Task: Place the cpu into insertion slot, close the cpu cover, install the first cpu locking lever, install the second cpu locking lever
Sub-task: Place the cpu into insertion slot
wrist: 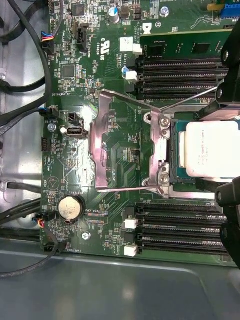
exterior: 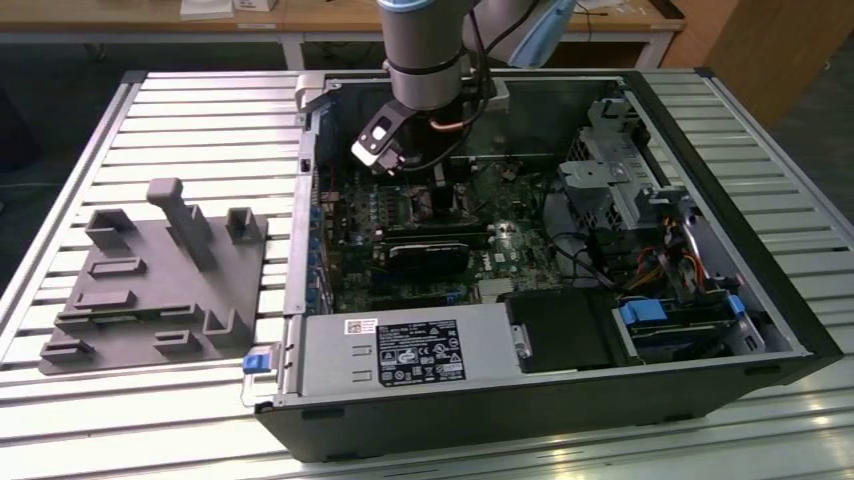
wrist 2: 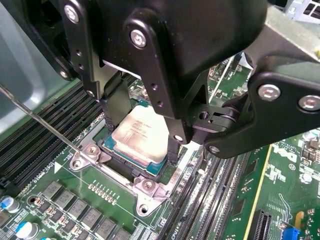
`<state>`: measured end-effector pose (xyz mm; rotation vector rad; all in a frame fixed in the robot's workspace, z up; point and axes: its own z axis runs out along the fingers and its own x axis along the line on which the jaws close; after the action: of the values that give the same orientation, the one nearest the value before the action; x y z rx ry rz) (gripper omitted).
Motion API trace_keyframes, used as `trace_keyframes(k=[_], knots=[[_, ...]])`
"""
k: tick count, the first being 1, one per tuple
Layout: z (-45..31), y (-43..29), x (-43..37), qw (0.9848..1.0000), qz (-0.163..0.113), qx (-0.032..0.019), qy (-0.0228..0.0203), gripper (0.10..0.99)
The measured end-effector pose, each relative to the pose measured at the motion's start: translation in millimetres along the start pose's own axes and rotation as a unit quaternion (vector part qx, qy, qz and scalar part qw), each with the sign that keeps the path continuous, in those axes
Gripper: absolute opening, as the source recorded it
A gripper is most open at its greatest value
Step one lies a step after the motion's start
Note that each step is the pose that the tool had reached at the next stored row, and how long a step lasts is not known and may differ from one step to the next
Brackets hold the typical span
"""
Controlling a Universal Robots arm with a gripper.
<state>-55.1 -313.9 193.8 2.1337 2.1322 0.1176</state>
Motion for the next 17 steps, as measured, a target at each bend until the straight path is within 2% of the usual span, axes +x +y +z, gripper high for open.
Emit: trace_keyframes(k=[6, 17], knots=[[-1.2, 0.2, 0.0, 1.0, -0.002, -0.0001, 0.0006, 0.537], [1.3, 1.1, 0.1, 1.0, -0.002, -0.0002, 0.0009, 0.537]])
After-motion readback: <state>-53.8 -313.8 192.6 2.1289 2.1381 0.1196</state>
